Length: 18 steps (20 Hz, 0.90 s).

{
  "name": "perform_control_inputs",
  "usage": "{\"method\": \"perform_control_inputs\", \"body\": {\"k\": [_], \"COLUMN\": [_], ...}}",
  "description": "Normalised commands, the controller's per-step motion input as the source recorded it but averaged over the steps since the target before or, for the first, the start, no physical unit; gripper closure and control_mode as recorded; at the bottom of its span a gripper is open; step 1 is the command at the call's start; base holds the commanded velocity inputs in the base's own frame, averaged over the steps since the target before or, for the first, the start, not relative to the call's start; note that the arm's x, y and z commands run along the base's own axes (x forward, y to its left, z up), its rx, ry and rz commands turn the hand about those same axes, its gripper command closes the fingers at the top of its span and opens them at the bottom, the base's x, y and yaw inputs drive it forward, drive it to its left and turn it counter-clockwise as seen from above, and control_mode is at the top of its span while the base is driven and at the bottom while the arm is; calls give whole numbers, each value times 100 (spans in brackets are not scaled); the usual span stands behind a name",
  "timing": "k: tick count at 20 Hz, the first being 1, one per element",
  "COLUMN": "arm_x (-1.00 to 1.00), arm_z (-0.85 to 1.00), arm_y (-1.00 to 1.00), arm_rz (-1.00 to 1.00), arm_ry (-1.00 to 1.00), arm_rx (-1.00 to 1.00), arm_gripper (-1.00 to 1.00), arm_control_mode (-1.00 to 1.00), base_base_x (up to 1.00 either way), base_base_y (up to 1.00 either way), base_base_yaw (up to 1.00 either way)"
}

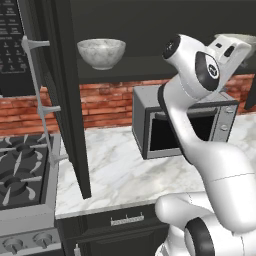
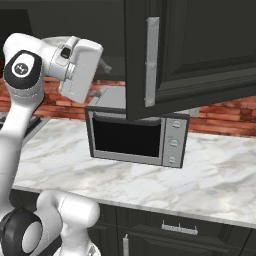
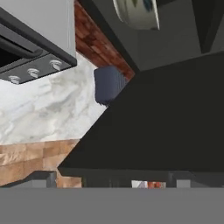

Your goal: Move the bowls from the cabinet to the plates on the dining table.

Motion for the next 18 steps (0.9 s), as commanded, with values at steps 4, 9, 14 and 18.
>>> {"method": "perform_control_inputs", "body": {"k": [4, 9, 14, 18], "arm_x": [0, 25, 26, -2], "arm_z": [0, -3, -4, -2], "arm_y": [0, -1, -22, -48], "arm_rz": [-17, -10, -9, -13], "arm_ry": [0, 0, 0, 0], "arm_rx": [0, 0, 0, 0], "arm_gripper": [-100, -100, -100, -100], "arm_control_mode": [-100, -100, -100, -100], "base_base_x": [0, 0, 0, 0], "base_base_y": [0, 0, 0, 0], "base_base_yaw": [0, 0, 0, 0]}}
